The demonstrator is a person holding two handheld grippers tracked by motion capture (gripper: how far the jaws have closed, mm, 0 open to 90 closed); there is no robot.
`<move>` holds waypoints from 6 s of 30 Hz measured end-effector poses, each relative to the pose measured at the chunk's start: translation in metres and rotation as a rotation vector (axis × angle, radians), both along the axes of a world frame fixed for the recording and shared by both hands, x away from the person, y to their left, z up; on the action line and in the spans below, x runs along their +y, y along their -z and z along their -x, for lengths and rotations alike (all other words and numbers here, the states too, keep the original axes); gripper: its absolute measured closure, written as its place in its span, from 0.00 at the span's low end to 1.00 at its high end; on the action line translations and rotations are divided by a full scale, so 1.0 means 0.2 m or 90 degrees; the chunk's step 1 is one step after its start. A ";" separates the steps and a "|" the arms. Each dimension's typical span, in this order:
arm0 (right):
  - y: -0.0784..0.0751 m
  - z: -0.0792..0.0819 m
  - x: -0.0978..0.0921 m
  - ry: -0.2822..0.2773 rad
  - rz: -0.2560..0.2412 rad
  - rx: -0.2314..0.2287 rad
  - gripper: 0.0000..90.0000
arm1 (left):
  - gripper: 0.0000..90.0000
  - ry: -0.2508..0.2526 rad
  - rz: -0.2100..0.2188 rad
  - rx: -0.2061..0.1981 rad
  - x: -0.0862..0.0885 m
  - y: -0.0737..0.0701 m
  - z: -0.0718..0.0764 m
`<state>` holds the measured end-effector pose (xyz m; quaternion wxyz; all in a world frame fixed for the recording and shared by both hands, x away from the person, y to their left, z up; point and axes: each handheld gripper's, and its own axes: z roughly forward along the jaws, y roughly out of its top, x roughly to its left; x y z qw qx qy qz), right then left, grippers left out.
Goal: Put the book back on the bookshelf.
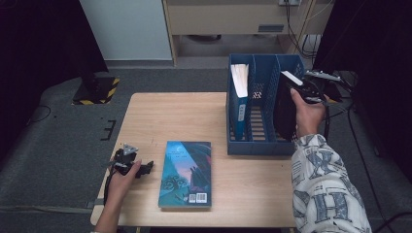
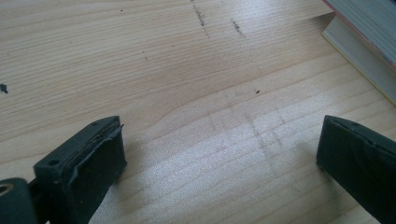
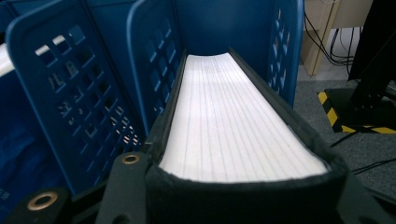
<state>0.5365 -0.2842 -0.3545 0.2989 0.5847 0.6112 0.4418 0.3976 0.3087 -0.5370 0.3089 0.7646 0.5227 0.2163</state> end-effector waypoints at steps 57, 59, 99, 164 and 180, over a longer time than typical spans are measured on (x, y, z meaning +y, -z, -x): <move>0.10 0.02 -0.01 -0.008 0.017 0.054 0.58 | 0.00 0.006 -0.001 0.000 -0.01 0.00 0.00; 0.10 0.03 0.00 -0.010 0.021 0.054 0.58 | 0.00 0.008 -0.002 0.000 -0.01 0.00 0.00; 0.12 0.16 0.06 0.001 0.004 0.068 0.49 | 0.00 0.012 -0.001 0.001 -0.02 0.00 0.01; 0.09 -0.11 0.07 0.023 0.064 0.071 0.59 | 0.00 0.016 -0.001 0.001 -0.02 0.00 0.00; 0.10 -0.13 0.06 0.025 0.067 0.068 0.59 | 0.00 0.017 -0.001 0.001 -0.02 0.00 0.00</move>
